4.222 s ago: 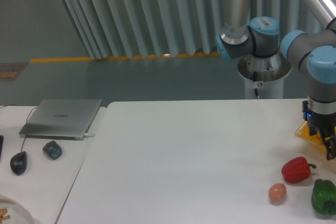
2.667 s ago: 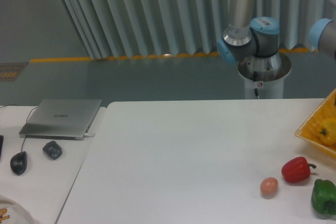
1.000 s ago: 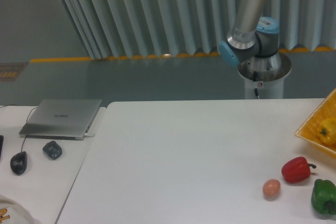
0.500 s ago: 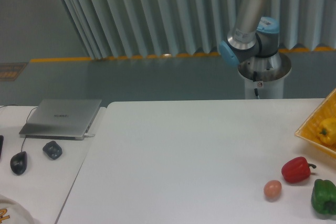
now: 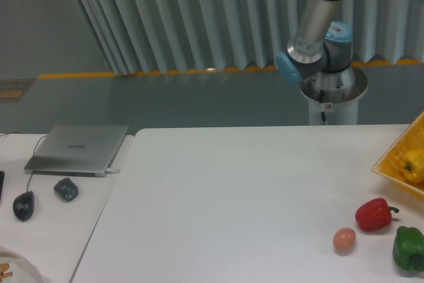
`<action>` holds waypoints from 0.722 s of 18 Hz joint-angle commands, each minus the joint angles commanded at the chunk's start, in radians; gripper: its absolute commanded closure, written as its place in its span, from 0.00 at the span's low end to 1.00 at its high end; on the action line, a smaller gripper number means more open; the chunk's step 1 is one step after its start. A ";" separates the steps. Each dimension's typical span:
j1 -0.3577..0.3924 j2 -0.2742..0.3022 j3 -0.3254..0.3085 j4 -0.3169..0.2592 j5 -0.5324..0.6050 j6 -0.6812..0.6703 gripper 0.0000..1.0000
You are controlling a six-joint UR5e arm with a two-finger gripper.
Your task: Place the triangular bread on the table
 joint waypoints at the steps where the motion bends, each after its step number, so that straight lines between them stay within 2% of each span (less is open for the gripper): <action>1: 0.000 0.000 -0.002 0.002 0.002 0.002 0.06; 2: 0.000 0.000 -0.002 0.002 0.002 0.000 0.08; 4: -0.002 0.000 -0.003 0.003 0.003 0.002 0.23; 9: -0.003 0.000 -0.003 -0.003 0.006 -0.008 0.52; 13: -0.003 0.003 0.015 -0.015 0.009 -0.008 0.60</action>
